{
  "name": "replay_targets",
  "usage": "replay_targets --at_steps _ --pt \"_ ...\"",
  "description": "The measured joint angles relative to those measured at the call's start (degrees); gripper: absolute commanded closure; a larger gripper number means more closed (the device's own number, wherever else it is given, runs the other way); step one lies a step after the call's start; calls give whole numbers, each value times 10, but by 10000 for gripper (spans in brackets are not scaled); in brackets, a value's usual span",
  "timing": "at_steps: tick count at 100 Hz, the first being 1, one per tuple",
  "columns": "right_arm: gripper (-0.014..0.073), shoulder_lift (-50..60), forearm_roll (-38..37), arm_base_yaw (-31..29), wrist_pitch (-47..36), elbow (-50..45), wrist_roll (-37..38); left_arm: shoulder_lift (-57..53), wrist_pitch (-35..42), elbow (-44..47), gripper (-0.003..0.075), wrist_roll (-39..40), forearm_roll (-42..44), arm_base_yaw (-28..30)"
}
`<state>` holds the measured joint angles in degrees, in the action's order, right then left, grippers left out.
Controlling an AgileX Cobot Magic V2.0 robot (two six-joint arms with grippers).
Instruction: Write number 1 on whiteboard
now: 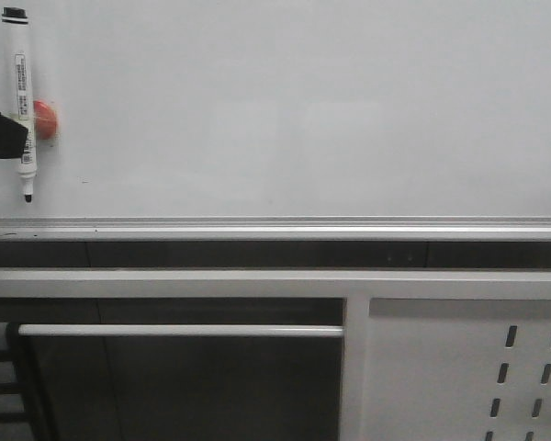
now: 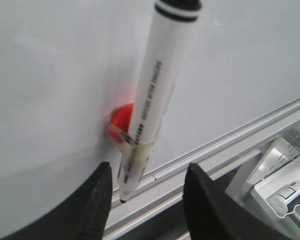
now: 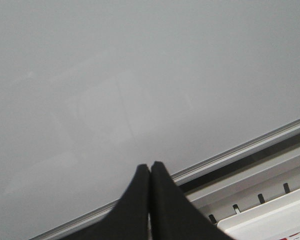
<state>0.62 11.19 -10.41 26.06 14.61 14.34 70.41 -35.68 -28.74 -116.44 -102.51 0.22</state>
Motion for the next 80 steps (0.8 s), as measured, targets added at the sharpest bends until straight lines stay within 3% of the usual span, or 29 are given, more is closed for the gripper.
replay_targets --at_steps 80 --pt "665 0 0 0 0 0 0 82 -8 -48 426 -1 3 -22"
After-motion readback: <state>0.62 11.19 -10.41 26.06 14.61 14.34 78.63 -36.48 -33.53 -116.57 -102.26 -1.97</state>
